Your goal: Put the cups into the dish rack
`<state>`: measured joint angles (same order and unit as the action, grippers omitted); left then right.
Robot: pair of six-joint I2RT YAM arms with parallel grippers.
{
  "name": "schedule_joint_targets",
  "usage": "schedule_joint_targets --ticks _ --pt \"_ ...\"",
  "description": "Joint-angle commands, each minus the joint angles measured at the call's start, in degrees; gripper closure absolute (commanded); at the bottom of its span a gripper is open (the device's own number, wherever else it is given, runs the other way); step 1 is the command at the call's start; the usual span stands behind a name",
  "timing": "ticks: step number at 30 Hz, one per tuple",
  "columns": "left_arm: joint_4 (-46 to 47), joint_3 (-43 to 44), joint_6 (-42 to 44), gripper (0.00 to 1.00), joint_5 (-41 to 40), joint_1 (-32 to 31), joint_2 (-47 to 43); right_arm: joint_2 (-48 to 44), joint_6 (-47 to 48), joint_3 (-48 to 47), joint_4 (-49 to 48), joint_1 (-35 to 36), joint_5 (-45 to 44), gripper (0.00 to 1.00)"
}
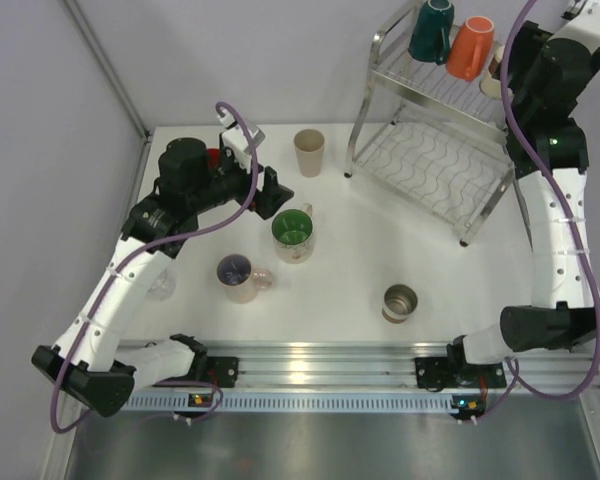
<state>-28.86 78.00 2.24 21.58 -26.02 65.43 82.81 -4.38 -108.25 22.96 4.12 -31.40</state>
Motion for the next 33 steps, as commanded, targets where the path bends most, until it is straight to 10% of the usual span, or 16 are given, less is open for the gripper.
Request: schedule_joint_targets --ticks 1,33 --pt "2.93 -1.18 -0.48 0.03 0.21 0.01 -1.71 1.83 -0.89 -2.94 -4.33 -1.74 -1.21 1.00" --pt "2.93 -1.97 1.19 0.02 -0.84 0.01 -1.71 6.58 -2.38 1.55 -5.20 -9.65 -0.07 1.00"
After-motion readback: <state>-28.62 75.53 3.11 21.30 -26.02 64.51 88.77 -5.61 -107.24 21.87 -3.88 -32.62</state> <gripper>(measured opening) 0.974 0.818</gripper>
